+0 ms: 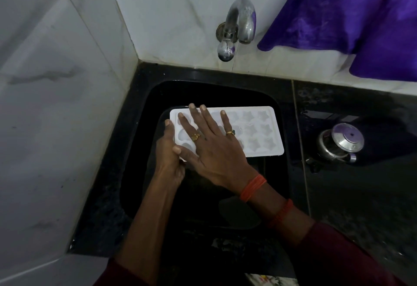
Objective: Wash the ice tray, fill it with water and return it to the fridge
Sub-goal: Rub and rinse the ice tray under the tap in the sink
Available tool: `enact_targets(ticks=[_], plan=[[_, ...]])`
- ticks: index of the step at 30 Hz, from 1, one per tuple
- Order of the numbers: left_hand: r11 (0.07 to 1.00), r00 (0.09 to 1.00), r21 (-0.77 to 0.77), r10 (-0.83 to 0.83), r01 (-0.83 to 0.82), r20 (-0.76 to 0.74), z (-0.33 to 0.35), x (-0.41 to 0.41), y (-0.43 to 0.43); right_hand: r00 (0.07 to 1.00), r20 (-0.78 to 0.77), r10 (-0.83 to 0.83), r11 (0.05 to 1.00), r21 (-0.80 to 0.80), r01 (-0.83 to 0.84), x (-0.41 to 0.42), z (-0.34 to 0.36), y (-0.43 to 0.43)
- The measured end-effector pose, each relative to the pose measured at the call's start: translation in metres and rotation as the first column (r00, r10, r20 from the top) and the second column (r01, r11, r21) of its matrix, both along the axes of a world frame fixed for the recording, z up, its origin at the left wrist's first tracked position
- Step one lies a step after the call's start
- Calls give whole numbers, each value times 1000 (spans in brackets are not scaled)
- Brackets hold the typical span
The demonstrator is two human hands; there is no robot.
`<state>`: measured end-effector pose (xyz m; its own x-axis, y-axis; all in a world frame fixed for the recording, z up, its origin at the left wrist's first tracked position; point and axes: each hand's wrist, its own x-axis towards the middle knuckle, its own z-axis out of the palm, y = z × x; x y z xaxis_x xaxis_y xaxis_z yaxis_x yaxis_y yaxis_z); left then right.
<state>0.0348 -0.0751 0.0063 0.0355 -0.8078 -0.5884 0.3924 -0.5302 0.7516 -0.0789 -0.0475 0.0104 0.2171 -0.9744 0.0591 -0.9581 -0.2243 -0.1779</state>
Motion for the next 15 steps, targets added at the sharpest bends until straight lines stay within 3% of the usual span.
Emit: enact_targets(ticks=[7,15], plan=[[1000,1000,13,19,-19,-23,3,6,-5,984,19,-180,979,97,177,-30,-5,-6],[999,999,1,36,-36,-4,4,3,-4,1000,-24,-11,1000,-20,10,-4,-7,2]])
